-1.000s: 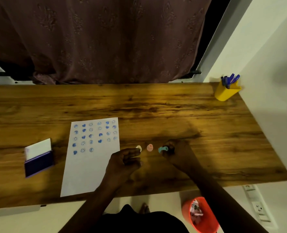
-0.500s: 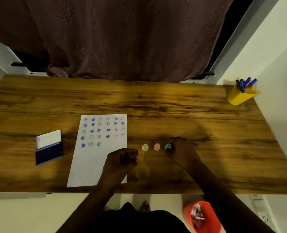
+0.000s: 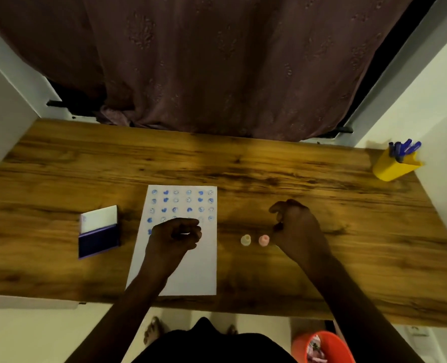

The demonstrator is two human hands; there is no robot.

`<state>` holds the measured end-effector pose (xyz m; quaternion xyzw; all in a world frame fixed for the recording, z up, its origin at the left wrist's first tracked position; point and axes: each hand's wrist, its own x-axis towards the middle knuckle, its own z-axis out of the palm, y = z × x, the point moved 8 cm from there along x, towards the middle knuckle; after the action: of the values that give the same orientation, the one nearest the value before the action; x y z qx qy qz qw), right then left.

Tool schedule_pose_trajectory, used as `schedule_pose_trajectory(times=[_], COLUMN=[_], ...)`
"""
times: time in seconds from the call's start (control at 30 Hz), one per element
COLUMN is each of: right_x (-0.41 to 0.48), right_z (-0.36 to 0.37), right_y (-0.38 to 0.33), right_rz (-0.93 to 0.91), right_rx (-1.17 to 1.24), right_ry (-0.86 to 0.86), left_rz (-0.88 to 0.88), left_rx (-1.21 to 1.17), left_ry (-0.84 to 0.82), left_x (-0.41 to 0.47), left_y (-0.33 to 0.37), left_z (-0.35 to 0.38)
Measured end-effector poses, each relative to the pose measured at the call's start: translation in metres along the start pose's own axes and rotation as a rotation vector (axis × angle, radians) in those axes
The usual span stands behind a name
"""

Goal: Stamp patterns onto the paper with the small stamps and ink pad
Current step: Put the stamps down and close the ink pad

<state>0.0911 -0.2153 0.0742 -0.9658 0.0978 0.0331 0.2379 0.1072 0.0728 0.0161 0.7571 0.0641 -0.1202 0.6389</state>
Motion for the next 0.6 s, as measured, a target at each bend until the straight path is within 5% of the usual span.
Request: schedule_pose_trajectory(times=[0.33,0.6], right_x=[0.03,0.052], right_z=[0.081,0.162], right_y=[-0.13,-0.21], right_rz=[-0.089,-0.111], right_rx=[0.351,0.381], right_ry=[-0.145,-0.27], left_rz=[-0.043,0.016], left_rx=[-0.024,0.087], left_ry=[0.18,0.34], left_x=[0.011,0.015], left_y=[-0.023,-0.059], left_z=[-0.117,-0.228])
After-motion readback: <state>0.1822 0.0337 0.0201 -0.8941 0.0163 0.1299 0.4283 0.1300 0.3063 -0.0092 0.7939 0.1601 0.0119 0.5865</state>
